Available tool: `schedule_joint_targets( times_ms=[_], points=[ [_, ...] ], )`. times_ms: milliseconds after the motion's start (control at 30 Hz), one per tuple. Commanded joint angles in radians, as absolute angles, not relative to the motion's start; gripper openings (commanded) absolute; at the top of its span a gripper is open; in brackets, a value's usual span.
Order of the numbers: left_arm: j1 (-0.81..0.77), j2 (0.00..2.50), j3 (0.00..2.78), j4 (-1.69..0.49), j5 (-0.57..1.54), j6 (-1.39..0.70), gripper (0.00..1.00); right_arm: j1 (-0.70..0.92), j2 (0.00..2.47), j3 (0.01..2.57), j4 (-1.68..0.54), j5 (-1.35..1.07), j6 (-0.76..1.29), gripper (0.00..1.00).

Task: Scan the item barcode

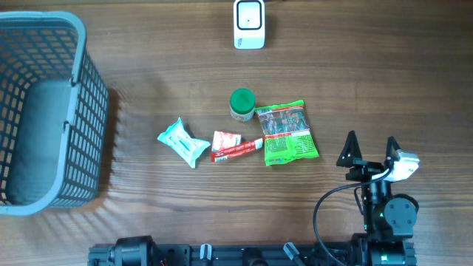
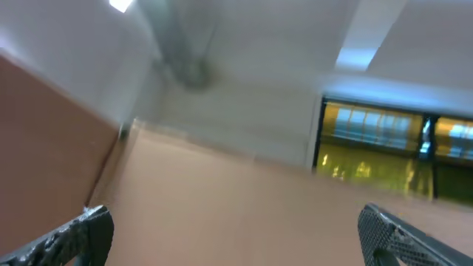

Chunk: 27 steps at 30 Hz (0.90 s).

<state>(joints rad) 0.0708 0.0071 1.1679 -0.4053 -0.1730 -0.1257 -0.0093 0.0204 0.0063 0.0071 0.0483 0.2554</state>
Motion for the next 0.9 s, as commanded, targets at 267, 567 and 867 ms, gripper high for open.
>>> schedule_joint_targets(
  times_ms=[267, 567, 867],
  points=[
    [0.074, 0.006, 0.826, -0.399, 0.12, -0.105, 1.0, -0.009, 0.014, 0.006, 0.022, 0.068, 0.332, 1.0],
    [0.074, 0.006, 0.551, -0.358, 0.331, -0.049, 1.0, -0.009, 0.119, 0.354, -0.173, -0.299, 0.277, 1.0],
    [0.074, 0.006, 0.33, -0.355, 0.186, -0.377, 1.0, -0.007, 0.786, 1.222, -0.826, -0.352, 0.302, 1.0]
  ],
)
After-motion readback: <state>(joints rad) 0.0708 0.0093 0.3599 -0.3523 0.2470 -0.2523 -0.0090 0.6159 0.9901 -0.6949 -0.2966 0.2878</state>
